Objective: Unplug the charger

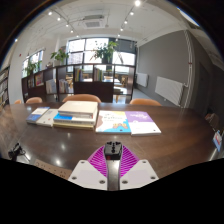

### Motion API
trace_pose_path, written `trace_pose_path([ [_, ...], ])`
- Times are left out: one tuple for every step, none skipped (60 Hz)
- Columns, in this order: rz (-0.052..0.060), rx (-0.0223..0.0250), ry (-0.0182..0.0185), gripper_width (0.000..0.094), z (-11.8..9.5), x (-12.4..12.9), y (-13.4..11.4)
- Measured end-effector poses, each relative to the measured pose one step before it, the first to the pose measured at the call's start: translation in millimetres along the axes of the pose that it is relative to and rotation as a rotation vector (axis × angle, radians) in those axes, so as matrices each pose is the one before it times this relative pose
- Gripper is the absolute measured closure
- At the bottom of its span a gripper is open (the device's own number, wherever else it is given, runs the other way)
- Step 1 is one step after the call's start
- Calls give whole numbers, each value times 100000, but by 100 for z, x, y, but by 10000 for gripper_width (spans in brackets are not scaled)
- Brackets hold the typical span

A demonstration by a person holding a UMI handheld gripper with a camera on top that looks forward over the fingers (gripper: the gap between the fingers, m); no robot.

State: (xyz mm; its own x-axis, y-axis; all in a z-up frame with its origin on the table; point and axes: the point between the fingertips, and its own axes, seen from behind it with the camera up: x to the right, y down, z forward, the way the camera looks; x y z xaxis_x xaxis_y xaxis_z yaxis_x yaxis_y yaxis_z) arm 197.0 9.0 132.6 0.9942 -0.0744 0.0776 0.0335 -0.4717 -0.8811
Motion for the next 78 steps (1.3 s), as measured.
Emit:
trace_pose_path([
  [-1139, -2420, -16, 827, 549, 129, 1528],
  [-1083, -2172, -293, 827, 461, 6, 1394],
  [-978, -1764, -831, 825, 977, 216, 1236],
  [-314, -882, -910, 826, -205, -126, 817],
  [-151, -959, -952, 827, 249, -114, 856],
  [228, -868, -759, 826, 295, -57, 758],
  [333, -1030, -786, 819, 331, -141, 735],
  [350, -995, -636, 819, 304, -91, 693],
  [152, -932, -462, 819, 282, -23, 619],
  [130, -722, -334, 819, 241, 37, 504],
  [166, -586, -217, 817, 243, -4, 433],
  [195, -628, -274, 811, 206, -6, 435],
  [196, -622, -118, 809, 649, -153, 370],
  [51, -385, -280, 809, 424, 214, 409],
  [258, -365, -368, 810, 116, -1, 365],
  [296, -485, -503, 797, 180, -71, 380],
  [434, 545, -203, 781, -50, 19, 59],
  [325, 1959, -132, 779, -19, -3, -293],
  [609, 33, -442, 765, 2, -120, 90],
  [660, -770, -702, 758, -73, -145, 220],
  [855, -176, -282, 741, -377, -19, -414],
  [759, 83, -317, 726, 348, -111, 106],
  [585, 37, -175, 714, 110, -59, 17],
  [307, -190, -109, 698, -123, 9, -115],
  [294, -80, 116, 685, 68, 89, 6],
  [289, -400, 388, 674, 23, 110, 73],
  [300, -967, 612, 660, 15, 132, 179],
  [96, -1352, 660, 638, -10, 118, 253],
  [-157, -1495, 827, 603, -649, 84, 325],
  [-636, -953, 705, 558, -81, 93, 117],
  [-749, -321, 523, 513, -122, 43, -61],
  [-674, 107, 167, 469, -230, -43, -198],
  [-193, 518, -95, 427, -418, -3, -364],
  [42, 821, -57, 405, -195, -229, -452],
  [355, 1274, -50, 389, -631, -8, -599],
  [259, 1492, -385, 373, -383, -314, -698],
  [339, 1632, -285, 359, -631, -200, -743],
  [257, 1756, -180, 347, -739, -162, -822],
  [191, 1893, 171, 332, -800, -126, -901],
  [199, 2068, 251, 325, -1145, -69, -970],
  [-87, 1630, 399, 314, -1457, -194, -933],
  [-73, 1689, 329, 297, -968, -149, -920],
  [-164, 1655, 210, 285, -987, -210, -879],
  [-303, 1608, 119, 274, -1048, -199, -892],
  [-395, 1701, 94, 263, -1089, -205, -914],
  [-203, 1982, 56, 257, -564, -125, -860],
  [-173, 1431, 90, 249, -1158, -157, -1000],
  [-211, 1050, -142, 237, -1548, -311, -733],
  [-205, 1251, -143, 233, -1055, -290, -615],
  [-192, 1212, -97, 224, -1029, -287, -615],
  [-72, 1199, -34, 214, -1097, -262, -604],
  [21, 1249, -29, 212, -1075, -254, -571],
  [-13, 1250, -171, 209, -1049, -279, -486],
  [50, 1174, -225, 206, -830, -214, -582],
  [78, 822, -361, 208, -987, -321, -316],
  [101, 606, -484, 208, -968, -349, -231],
  [129, 463, -600, 200, -937, -366, -185],
  [81, 462, -615, 205, -896, -353, -166],
  [4, 441, -567, 204, -858, -351, -121],
  [6, 883, -411, 201, -292, -515, 425],
  [-18, -164, -464, 203, -1307, -278, -411],
  [-9, 32, -408, 204, -739, -295, 5],
  [-5, -155, -381, 199, -733, -268, 86],
  [-26, -313, -284, 203, -693, -264, 174],
  [-61, -469, -199, 206, -634, -242, 268],
  [-124, -545, -227, 200, -677, -235, 311],
  [-152, -32, -177, 204, -339, -428, 796],
  [-321, -94, -68, 202, -217, -205, 523],
  [-91, -548, 71, 198, -1070, -162, -19],
  [-84, -471, 105, 200, -526, -144, 327],
  [-32, -578, 23, 199, -446, -172, 362],
  [10, -663, -84, 200, -477, -192, 383],
  [72, -606, -151, 200, -489, -194, 378],
  [1, -452, -216, 199, -451, -196, 358],
  [-150, -124, -251, 198, 68, -251, 644],
  [-130, -239, -131, 199, -289, -353, 546],
  [0, -549, -331, 200, -804, -22, 126],
  [-74, -511, -239, 199, -363, -183, 307],
])
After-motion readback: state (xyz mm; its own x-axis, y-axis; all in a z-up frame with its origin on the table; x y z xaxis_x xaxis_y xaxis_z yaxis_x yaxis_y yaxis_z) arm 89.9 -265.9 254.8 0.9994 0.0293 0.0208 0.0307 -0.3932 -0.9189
